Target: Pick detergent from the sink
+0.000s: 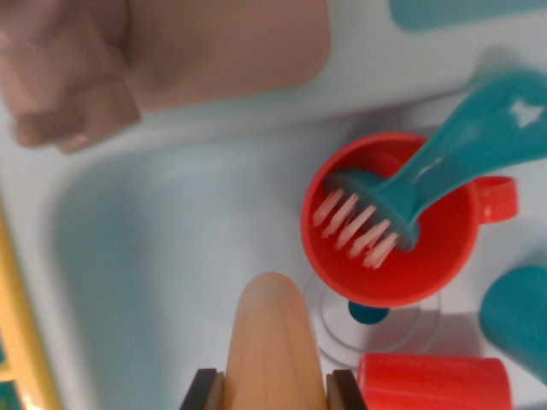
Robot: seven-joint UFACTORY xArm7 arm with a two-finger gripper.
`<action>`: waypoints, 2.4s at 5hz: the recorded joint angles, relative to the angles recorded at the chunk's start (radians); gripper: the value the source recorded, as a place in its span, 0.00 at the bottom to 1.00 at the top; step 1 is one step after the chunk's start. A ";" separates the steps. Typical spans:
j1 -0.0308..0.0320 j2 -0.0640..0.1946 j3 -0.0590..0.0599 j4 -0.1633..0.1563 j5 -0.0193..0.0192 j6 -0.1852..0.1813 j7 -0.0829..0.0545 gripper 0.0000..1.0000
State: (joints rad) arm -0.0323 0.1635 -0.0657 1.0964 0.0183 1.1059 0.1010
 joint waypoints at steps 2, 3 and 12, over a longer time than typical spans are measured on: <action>0.0001 -0.009 0.000 0.031 -0.0008 0.040 0.001 1.00; 0.0001 -0.009 0.000 0.031 -0.0008 0.040 0.001 1.00; 0.0006 -0.058 -0.001 0.208 -0.0051 0.266 0.005 1.00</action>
State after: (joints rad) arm -0.0317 0.1053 -0.0664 1.3047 0.0132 1.3722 0.1057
